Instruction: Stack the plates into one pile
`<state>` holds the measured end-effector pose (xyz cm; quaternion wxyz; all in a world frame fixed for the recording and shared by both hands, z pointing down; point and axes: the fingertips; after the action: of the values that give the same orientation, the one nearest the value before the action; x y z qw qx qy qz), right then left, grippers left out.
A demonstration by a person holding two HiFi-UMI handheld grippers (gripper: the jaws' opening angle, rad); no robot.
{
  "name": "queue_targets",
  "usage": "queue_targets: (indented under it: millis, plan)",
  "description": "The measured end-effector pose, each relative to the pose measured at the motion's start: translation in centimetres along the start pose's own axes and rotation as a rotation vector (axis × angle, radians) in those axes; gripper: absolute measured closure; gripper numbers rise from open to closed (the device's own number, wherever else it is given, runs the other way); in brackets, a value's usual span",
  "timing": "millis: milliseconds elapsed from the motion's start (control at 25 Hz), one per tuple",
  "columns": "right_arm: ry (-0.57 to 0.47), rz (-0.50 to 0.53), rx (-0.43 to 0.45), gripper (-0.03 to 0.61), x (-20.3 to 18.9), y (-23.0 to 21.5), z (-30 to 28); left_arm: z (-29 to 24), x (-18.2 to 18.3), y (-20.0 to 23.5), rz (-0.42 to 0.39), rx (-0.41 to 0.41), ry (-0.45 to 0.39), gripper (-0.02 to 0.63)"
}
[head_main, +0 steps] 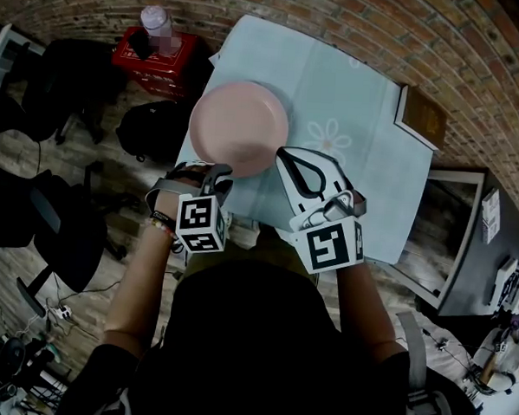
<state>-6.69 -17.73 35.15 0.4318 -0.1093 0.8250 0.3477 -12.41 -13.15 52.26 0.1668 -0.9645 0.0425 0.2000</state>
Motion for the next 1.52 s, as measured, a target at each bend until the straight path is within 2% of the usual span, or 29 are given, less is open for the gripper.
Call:
queue_targets:
  millis: [200,480,880,1120,1280,1400,1520]
  plan:
    - [0.001,0.006,-0.026,0.543,0.8,-0.5,0.3,1.8,0.1,2.3,0.014,0.059,-0.024,0.508]
    - [-0.003,0.025,-0.053,0.543,2.6,-0.3,1.0,7.0,0.8,6.0,0.055,0.171,-0.109,0.508]
    - [-0.011,0.066,-0.110,0.543,7.1,1.2,1.8,15.8,3.5,8.7,0.022,0.287,-0.297,0.508]
    - [0.002,0.092,-0.136,0.543,9.0,2.5,2.1,19.5,3.8,9.8,0.027,0.323,-0.396,0.508]
    - [0.000,0.103,-0.164,0.543,10.4,3.3,2.3,21.2,3.5,9.9,0.029,0.346,-0.434,0.508]
    - [-0.011,0.101,-0.186,0.543,11.4,3.3,2.7,22.4,3.6,10.1,-0.004,0.376,-0.433,0.508]
    - [-0.012,0.096,-0.204,0.543,11.9,3.3,3.1,23.8,4.4,9.7,0.019,0.357,-0.498,0.508]
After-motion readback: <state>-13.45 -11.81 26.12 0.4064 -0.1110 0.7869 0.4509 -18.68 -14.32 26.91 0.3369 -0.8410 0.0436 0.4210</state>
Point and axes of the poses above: the fingertips, and each gripper's own axes: z backward along the fingers, y to its left, x out of its top, and after that the axes turned 5 degrees about z, right-handed
